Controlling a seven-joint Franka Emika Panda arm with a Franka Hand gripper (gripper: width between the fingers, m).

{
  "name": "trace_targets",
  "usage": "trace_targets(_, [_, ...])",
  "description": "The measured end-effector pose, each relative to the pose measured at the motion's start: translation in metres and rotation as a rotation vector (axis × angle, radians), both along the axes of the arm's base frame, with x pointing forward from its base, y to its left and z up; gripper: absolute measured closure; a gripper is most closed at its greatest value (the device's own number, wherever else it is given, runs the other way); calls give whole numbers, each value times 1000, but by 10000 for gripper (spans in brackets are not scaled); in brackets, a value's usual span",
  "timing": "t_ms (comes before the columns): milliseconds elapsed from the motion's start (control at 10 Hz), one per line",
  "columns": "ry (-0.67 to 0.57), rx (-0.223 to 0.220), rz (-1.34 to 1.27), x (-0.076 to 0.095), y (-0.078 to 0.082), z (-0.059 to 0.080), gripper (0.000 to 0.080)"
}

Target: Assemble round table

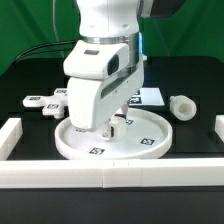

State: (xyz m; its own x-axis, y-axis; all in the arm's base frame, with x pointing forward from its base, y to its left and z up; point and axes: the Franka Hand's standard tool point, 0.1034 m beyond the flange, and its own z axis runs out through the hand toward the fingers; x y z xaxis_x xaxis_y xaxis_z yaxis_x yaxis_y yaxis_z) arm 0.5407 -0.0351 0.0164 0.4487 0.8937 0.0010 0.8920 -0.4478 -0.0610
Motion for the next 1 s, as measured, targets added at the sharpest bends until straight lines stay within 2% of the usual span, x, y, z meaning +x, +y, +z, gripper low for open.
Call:
trace_targets(400, [-14, 21, 40, 23, 30, -3, 390])
trace_targets(1000, [-4, 17, -16, 25, 67, -3, 390])
